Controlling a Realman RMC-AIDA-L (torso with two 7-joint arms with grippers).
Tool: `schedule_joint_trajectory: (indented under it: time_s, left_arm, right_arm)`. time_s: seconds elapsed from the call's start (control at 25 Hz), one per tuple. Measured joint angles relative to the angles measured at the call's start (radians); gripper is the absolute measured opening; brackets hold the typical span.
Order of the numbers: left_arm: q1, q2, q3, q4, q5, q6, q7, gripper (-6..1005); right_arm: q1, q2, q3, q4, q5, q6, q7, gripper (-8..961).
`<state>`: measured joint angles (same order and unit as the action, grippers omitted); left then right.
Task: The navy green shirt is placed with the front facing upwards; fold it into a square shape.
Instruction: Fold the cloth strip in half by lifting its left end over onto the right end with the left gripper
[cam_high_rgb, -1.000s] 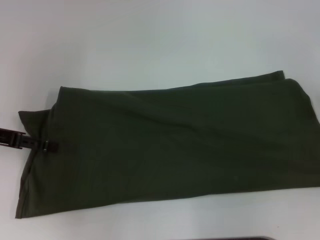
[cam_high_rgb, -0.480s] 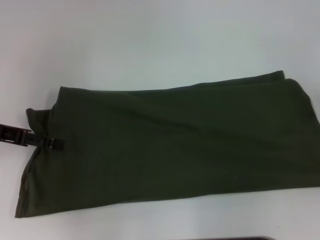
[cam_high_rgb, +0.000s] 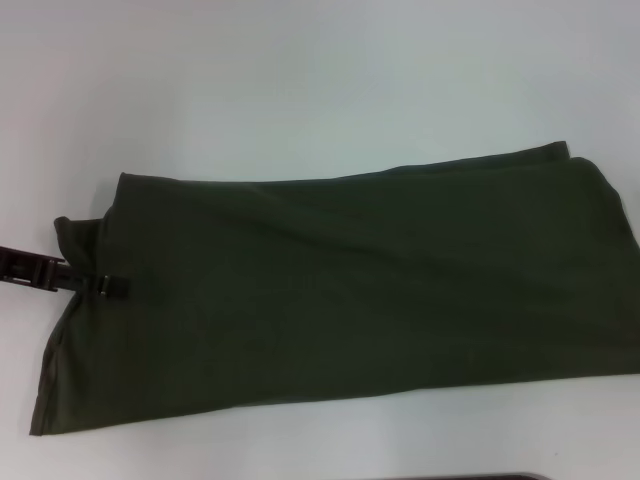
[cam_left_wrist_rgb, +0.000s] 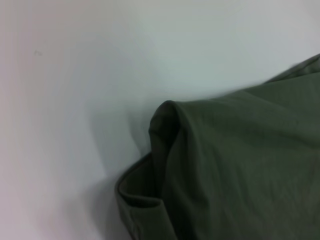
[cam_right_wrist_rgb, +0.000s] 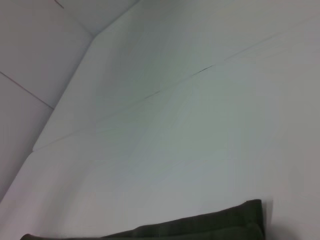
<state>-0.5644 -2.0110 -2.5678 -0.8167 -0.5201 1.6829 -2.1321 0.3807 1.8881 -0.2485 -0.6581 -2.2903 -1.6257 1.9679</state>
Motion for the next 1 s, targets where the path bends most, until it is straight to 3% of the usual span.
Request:
schedule_joint_trajectory:
  time_s: [0.4,0.52,0.76,1.0]
  left_arm:
    - [0.0,-0.011,0.022,-0.021,0.007,-0.015,-0.019,896]
    - [0.0,-0.011,0.023,-0.023,0.008,-0.025,-0.031,731]
    - [0.003,-0.011,0.028,-0.028,0.009,-0.032,-0.036,497]
    - [0.002,-0.016,0.039,-0.033,0.009,-0.041,-0.034,419]
  right_arm:
    - [-0.002,0.0,0.0,0.0,0.0,-0.002,0.0,896]
    - [-0.002,0.0,0.001,0.0,0.0,-0.003,0.0,896]
    - [0.0,0.0,0.002,0.0,0.0,-0.003,0.0,895]
    - [0.0,0.0,0.002,0.0,0.0,-0.003,0.0,896]
